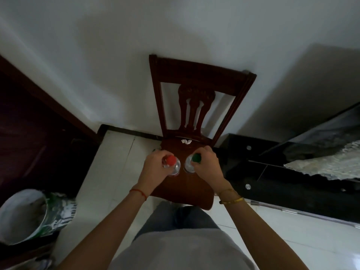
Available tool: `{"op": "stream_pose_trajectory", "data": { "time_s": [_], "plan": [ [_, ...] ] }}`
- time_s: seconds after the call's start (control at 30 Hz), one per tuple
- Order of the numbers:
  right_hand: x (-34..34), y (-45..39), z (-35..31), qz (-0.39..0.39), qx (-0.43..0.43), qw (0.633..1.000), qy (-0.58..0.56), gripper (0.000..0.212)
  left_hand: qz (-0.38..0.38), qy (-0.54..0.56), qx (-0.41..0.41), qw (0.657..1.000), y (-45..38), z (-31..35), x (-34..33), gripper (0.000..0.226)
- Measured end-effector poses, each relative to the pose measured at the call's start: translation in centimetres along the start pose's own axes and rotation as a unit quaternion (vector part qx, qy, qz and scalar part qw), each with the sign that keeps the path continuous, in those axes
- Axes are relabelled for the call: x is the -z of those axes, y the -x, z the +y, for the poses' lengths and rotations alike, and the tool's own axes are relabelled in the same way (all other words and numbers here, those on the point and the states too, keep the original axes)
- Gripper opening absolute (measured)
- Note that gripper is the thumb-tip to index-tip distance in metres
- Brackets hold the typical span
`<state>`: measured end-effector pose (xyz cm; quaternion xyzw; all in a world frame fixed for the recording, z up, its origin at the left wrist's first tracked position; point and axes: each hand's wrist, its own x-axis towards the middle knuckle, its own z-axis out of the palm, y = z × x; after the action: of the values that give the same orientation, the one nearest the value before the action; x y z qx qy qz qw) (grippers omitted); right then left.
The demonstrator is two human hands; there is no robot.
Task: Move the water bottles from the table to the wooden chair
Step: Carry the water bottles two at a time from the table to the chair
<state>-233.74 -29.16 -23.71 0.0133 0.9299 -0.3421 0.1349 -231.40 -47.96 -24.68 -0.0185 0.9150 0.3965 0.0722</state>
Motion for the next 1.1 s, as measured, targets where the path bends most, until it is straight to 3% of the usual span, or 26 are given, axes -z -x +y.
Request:
{"op": "stream_pose_trajectory", "data": {
  "time_s": [0.53,1.1],
  "plan": [
    [-4.3,-16.0,3.0,-0.018,-0.135,0.990,-0.021,0.020,-0.105,0.007,0.012,0.994,-18.6,-5.3,-6.2,0.031],
    [-10.0,-22.4,8.6,-0.064,-0.189,0.979,-0.039,0.033,-0.147,-0.013,0.049,0.988,-23.1,-11.3,-12.8,0.035]
  ]
}}
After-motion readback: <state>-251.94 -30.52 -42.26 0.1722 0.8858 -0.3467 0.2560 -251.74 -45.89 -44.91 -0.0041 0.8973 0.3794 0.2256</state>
